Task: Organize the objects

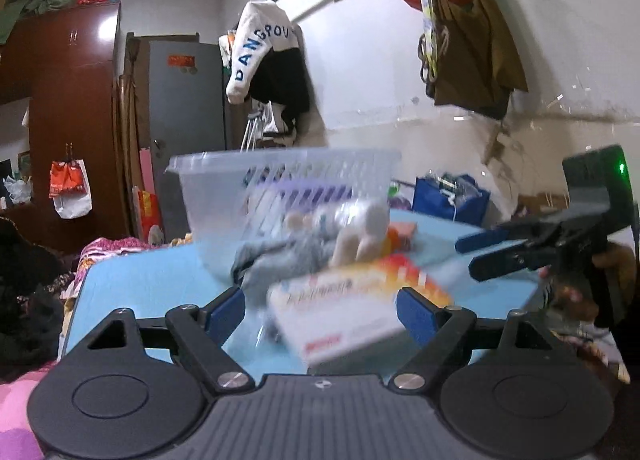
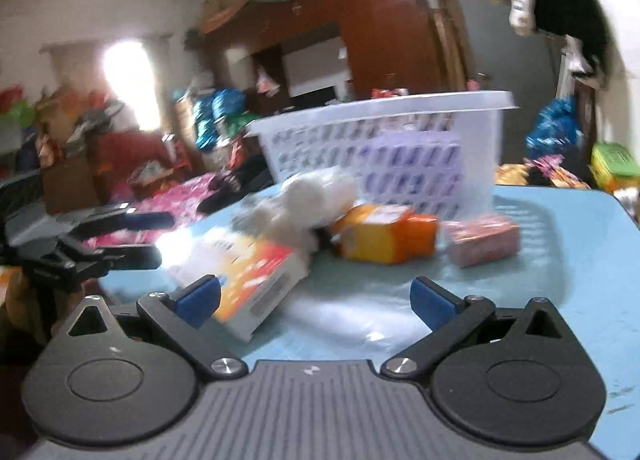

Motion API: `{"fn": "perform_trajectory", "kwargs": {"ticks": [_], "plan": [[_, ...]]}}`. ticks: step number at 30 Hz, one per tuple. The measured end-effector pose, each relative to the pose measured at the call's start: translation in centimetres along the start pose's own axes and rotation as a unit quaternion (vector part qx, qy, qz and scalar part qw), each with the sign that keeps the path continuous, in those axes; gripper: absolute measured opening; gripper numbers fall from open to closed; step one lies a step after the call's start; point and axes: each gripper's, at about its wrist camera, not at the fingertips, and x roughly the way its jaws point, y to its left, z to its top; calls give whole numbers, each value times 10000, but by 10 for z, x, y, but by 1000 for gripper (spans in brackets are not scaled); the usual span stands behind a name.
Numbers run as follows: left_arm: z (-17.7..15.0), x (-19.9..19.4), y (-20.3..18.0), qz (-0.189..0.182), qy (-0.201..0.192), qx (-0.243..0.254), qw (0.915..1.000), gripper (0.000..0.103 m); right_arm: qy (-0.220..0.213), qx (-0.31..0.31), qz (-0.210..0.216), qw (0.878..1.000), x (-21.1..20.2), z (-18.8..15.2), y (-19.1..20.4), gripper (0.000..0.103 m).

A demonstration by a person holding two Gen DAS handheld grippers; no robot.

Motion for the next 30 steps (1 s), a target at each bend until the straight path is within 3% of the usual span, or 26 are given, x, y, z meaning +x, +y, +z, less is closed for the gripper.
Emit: {"fn": "perform_trajectory", "kwargs": {"ticks": [6,9,13,18,28,30], "plan": [[-18,-4,16,-458,-68,-147,9988,85,-20,-705,221,9973,15,0,27,99],[-21,3,12,-656,6,-64,9978,83,83,-1016,249,9945,27,-3,35,89],[-25,9,11,-753,38,-75,9971,73,178,-1181,287,9924,34,-13,42,70],[-29,12,16,-827,20,-141,9965,63,120,-1301,247,9911,30,-19,45,64],[-32,15,8,-563,115,148,9982,55,70,-1444,166,9894,29,-26,49,63],[-31,14,7,-566,81,109,9983,54,40,-1447,80,9894,30,-27,49,59]]}}
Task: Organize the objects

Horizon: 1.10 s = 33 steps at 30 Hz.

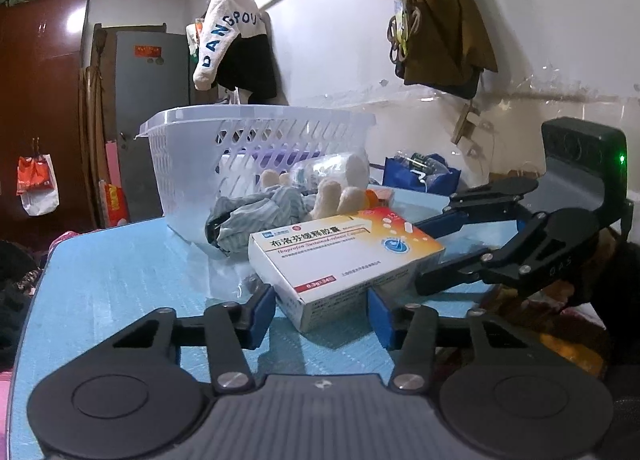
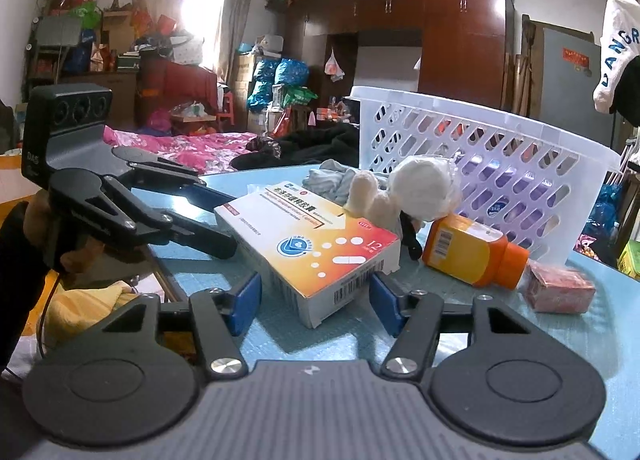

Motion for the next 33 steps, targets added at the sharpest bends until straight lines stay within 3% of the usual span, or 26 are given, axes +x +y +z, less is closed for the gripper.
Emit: {"fn": "perform_trajectory", "kwargs": {"ticks": [9,16,25,29,33], "plan": [[7,-15,-16,157,-289,121,9994,51,-325,-135,-176,9992,-20,4,7,53],[32,-28,-37,319,-539,341,9975,49,-489,-144,-292,9983,-40,21,0,51],[114,-32,-46,397,-1056,783,9905,49,-712,-470,-566,9947,-57,88,-36,50],[155,-20,-39,352,-1243,902,9875,49,-642,-513,-732,9939,-40,119,-63,50],[187,5,-28,361,-1134,908,9887,47,-497,-310,-767,9953,-14,135,-91,50]]}}
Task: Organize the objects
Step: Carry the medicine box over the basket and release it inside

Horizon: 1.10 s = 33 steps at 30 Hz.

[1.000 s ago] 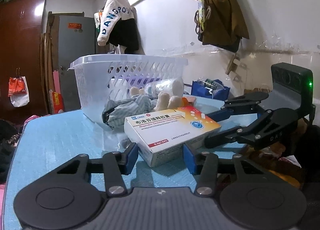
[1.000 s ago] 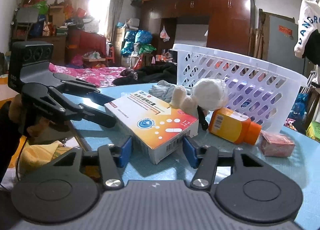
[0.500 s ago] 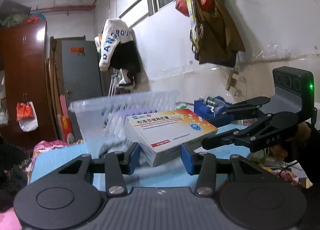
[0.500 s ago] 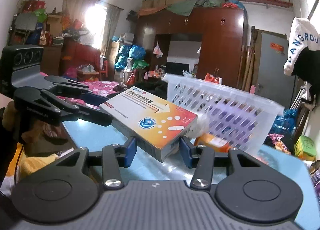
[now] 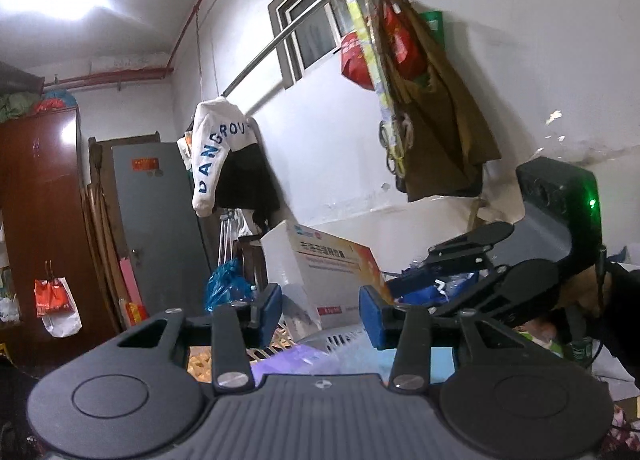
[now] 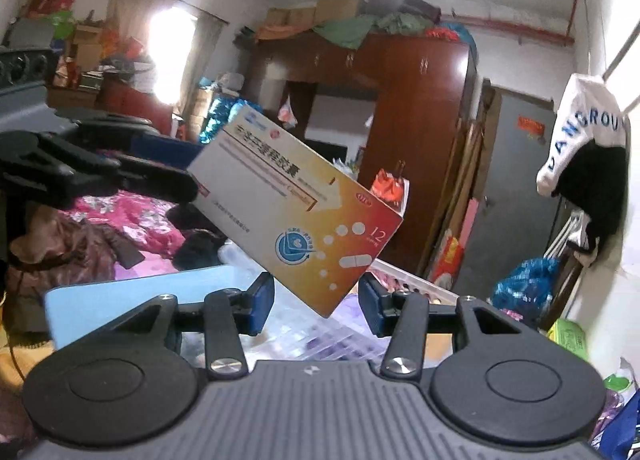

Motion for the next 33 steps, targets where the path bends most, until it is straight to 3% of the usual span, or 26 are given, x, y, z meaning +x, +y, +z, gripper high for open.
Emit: {"fn": "perform_trajectory", "kwargs": {"ticks": [5,15,24,33], "plan": [[5,37,18,55,237,-134,9996,46,228,89,-149,9996,35,6,-13,50],[-17,87,58,246,716,-588,9954,46,629,9,-298,9976,59,-1,-20,50],[-38,131,79,344,1387,-877,9858,48,1290,-276,-391,9905,88,-3,-28,50],[-46,158,86,354,2159,-1153,9689,54,1718,-285,-257,9844,89,-3,-32,55]]}}
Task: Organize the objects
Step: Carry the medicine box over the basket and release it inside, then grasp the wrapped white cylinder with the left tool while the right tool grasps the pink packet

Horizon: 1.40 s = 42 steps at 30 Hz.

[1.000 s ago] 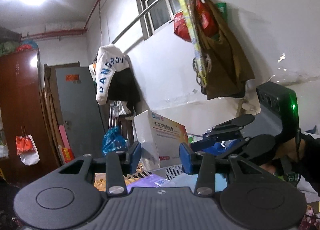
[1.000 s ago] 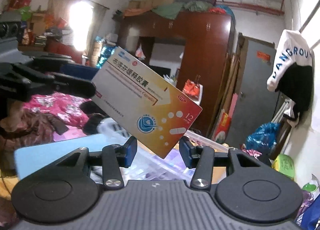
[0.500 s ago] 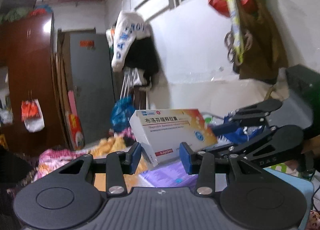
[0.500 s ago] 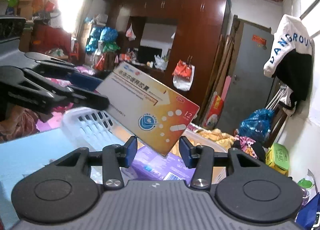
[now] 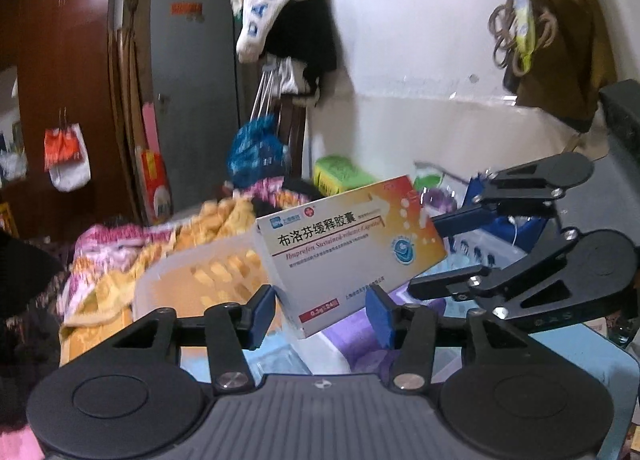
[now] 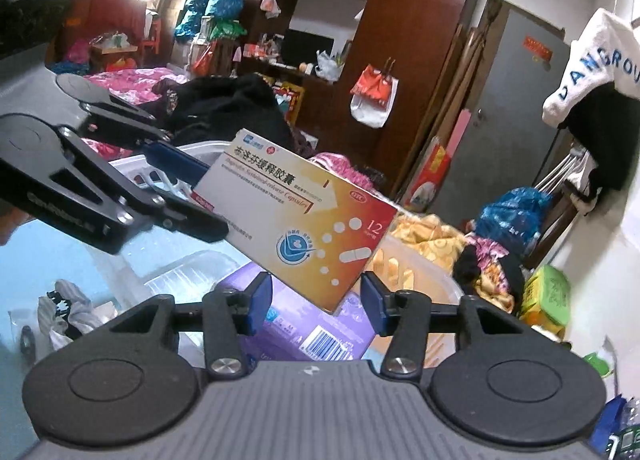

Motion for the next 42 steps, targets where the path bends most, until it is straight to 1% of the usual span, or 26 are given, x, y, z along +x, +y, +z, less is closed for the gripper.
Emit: {"fn": "perform_trajectory", "kwargs": {"ticks": [1,2,3,5,6,7,8,9,11,13,14,16,17,18,20,22,24,27,28,30,32,34,36,37,41,42], "plan": [[-1,2,-1,88,76,27,9999,54,-13,41,-59,10000,-2,-2,-2,62],[-2,2,-3,262,90,81,9996,54,-40,79,-143,9999,-6,-4,-5,72],[-3,-1,-5,468,17,151,9988,55,-120,132,-219,9996,-11,-6,-7,75],[-4,-14,-7,605,-204,141,9979,57,-308,394,-314,9983,-26,-9,-15,85],[-6,-26,-8,553,-379,58,9977,63,-418,568,-356,9969,-35,-13,-18,88],[-10,-37,-9,501,-542,-15,9973,74,-588,752,-370,9947,-48,-18,-19,96],[-15,-49,-13,453,-709,-39,9964,79,-805,947,-349,9916,-63,-27,-19,103],[-21,-62,-20,394,-869,-2,9954,84,-935,1054,-343,9894,-71,-29,-19,103],[-38,-82,-35,348,-1097,106,9933,86,-1194,1223,-412,9844,-96,-50,-9,103],[-61,-100,-51,443,-1276,133,9907,87,-1407,1404,-442,9790,-109,-67,-5,103],[-73,-106,-57,511,-1364,101,9893,87,-1459,1549,-472,9760,-116,-84,0,103],[-99,-117,-71,588,-1493,-30,9870,89,-1333,1625,-519,9763,-111,-97,6,103],[-109,-119,-76,552,-1515,-97,9869,89,-1228,1681,-489,9769,-106,-107,7,103],[-117,-119,-82,446,-1487,-200,9877,89,-1066,1791,-442,9770,-99,-116,5,103],[-120,-113,-92,270,-1341,-305,9901,89,-651,1956,-310,9780,-78,-122,-2,103],[-115,-98,-100,341,-1102,-278,9929,89,-428,2054,-329,9772,-67,-126,-7,103],[-111,-82,-101,462,-919,-384,9940,89,-263,2218,-288,9743,-58,-126,-15,103],[-114,-66,-95,258,-676,-645,9953,89,-110,2264,-241,9737,-49,-125,-17,103],[-115,-62,-95,215,-615,-653,9957,89,-56,2199,-297,9750,-48,-126,-15,103],[-118,-57,-98,327,-526,-562,9965,89,62,2139,-387,9761,-41,-129,-14,103],[-122,-54,-99,396,-496,-573,9963,89,165,2198,-278,9750,-34,-132,-18,96],[-122,-51,-99,326,-458,-631,9964,89,234,2196,-237,9750,-29,-136,-19,92],[-121,-48,-99,381,-419,-636,9964,89,299,2234,-187,9741,-25,-138,-20,86],[-120,-46,-99,408,-394,-619,9965,89,320,2248,-198,9737,-24,-139,-21,80],[-118,-37,-103,527,-286,-543,9967,89,457,2249,-176,9732,-22,-140,-20,66],[-118,-36,-105,562,-278,-512,9967,89,483,2254,-191,9729,-21,-140,-21,66]]}}
